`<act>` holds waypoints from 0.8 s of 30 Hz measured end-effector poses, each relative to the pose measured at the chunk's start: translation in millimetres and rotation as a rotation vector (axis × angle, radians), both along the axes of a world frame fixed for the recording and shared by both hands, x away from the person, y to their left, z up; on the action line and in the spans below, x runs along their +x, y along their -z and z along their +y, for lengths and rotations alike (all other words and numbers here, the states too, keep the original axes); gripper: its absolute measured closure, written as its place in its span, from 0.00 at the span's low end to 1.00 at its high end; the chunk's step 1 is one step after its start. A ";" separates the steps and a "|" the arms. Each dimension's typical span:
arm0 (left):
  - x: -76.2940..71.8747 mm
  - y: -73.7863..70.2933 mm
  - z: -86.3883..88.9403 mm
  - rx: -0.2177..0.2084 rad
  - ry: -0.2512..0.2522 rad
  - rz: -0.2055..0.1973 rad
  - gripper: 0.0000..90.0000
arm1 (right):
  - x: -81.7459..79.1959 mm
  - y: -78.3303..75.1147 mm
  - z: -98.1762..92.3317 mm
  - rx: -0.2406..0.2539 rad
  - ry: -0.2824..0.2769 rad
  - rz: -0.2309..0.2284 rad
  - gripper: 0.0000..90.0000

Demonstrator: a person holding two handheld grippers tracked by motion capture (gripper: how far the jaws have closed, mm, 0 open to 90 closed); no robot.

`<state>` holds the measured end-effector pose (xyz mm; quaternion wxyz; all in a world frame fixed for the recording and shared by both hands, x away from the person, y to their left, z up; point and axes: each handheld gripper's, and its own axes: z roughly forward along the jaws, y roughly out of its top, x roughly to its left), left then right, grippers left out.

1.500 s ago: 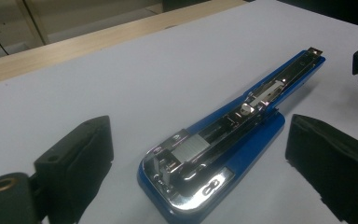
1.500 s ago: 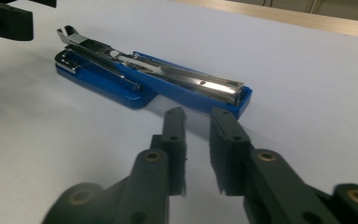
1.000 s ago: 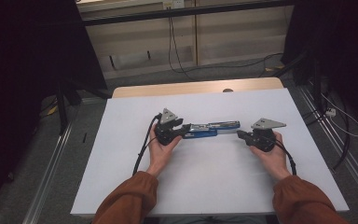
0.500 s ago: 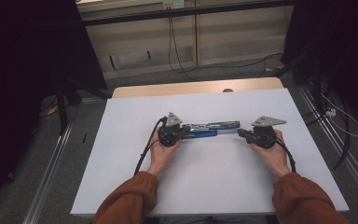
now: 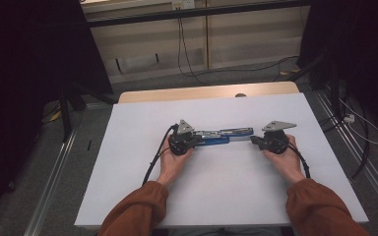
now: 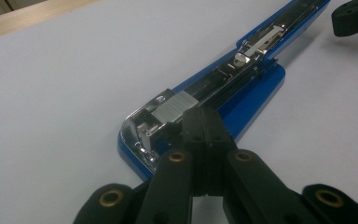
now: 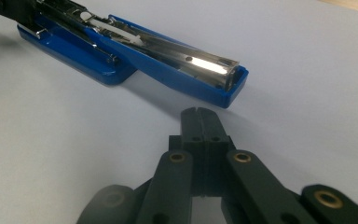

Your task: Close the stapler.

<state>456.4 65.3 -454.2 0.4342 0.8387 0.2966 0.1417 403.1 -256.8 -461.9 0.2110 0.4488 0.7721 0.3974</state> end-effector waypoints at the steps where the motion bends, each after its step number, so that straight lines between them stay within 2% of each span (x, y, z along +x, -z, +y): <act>1: 0.5 0.0 0.6 0.000 0.001 -0.002 1.00 | 0.0 0.0 0.7 -0.006 0.000 -0.001 1.00; 7: 0.1 0.4 0.6 0.003 0.004 -0.005 1.00 | 3.2 1.6 6.1 -0.053 -0.020 0.038 1.00; 12: 0.7 0.2 1.7 -0.001 0.004 -0.001 1.00 | 7.8 1.4 9.8 -0.063 -0.026 0.058 1.00; 16: 0.1 0.0 1.5 0.002 -0.002 -0.001 1.00 | 12.8 -1.9 11.7 -0.059 -0.004 0.106 1.00; 19: 0.4 0.0 1.9 0.001 -0.001 0.005 1.00 | 14.2 -2.2 15.0 -0.074 0.001 0.104 1.00; 22: 1.9 0.6 3.7 -0.022 0.000 0.028 1.00 | 14.4 -1.2 13.9 -0.052 0.010 0.107 1.00; 24: 2.1 0.6 4.4 -0.019 0.004 0.027 1.00 | 14.8 -1.2 13.8 -0.051 0.011 0.106 1.00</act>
